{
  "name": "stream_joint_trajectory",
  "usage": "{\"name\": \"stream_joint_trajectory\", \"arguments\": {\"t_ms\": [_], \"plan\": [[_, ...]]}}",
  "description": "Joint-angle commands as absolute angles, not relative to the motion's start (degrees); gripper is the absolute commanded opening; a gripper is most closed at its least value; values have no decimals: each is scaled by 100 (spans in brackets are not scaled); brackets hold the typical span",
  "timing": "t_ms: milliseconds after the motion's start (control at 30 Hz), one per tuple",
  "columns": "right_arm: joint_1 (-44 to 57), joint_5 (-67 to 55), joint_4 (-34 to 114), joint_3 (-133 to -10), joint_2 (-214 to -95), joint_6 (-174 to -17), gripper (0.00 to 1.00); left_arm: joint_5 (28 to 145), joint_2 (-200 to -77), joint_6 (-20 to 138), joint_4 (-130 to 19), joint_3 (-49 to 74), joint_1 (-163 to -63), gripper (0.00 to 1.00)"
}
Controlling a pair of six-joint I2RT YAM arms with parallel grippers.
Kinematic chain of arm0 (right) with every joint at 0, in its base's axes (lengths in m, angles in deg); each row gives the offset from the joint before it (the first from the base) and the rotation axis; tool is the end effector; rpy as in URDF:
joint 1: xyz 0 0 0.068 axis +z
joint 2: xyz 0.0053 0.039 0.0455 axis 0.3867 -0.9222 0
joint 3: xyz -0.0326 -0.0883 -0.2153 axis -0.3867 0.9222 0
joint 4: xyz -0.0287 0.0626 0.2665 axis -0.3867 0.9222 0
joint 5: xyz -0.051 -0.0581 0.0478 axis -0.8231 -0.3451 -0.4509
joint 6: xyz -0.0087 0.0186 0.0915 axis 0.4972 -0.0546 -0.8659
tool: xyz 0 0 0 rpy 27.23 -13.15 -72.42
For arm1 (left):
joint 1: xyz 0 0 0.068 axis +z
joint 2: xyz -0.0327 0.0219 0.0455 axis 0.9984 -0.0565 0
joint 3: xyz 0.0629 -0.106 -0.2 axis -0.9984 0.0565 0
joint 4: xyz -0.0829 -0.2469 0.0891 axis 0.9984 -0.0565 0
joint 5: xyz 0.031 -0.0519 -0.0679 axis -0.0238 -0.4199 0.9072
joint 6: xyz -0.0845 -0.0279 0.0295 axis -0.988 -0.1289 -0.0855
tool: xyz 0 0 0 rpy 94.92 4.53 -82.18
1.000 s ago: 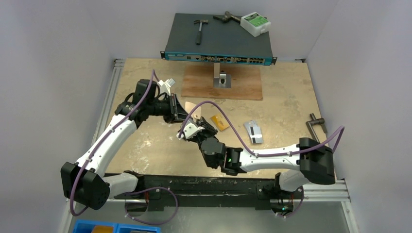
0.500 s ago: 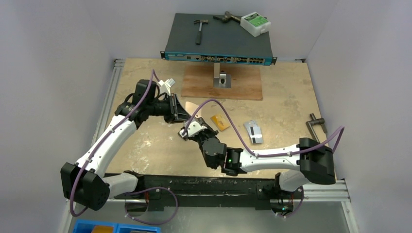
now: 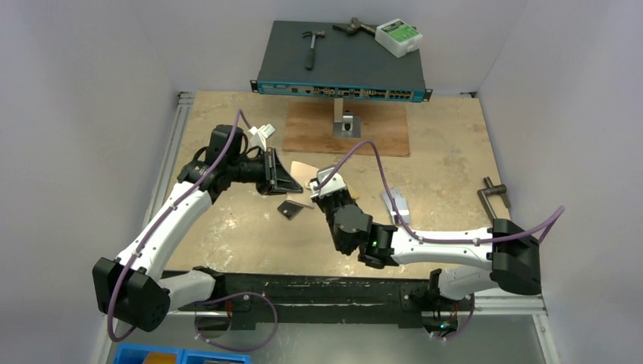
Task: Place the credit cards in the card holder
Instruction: Open the card holder.
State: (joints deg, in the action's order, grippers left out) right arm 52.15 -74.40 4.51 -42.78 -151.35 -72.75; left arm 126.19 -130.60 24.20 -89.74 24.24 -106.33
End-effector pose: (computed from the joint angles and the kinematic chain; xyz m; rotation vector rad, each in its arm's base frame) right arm 0.1600 0.3111 0.2580 -0.3606 1.4958 0.0259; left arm 0.2621 -0.1598 0.2640 -0.0599 2.4578 -1.5106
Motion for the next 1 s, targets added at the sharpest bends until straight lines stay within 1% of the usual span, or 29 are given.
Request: {"name": "stream_joint_trajectory", "arguments": {"t_ms": [0, 100, 133, 200, 233, 300, 433, 567, 967], "plan": [[5035, -7390, 756, -4194, -14794, -8000, 0, 12843, -12915, 2330, -8889, 2397, -10614, 0], [5029, -7213, 927, -4133, -14588, -8027, 0, 12841, -12912, 2333, -8889, 2394, -10597, 0], [5023, -7086, 1047, -4127, -14497, -8015, 4, 12837, -12919, 2333, -8890, 2397, -10598, 0], [5041, -6827, 1151, -4100, -14323, -7871, 21, 12836, -12943, 2344, -8902, 2381, -10595, 0], [5059, -6725, 1191, -4078, -14232, -7808, 27, 12827, -12952, 2352, -8918, 2361, -10592, 0], [5084, -6589, 1285, -4084, -14127, -7686, 34, 12796, -12962, 2369, -8946, 2346, -10592, 0], [5221, -6313, 1495, -4226, -14213, -7437, 45, 12767, -12987, 2376, -8963, 2336, -10584, 0], [5346, -6128, 1648, -4354, -14381, -7228, 47, 12753, -12991, 2417, -8989, 2312, -10574, 0], [5487, -6058, 1858, -4484, -14469, -6764, 47, 12694, -13060, 2443, -9044, 2257, -10544, 0]]}}
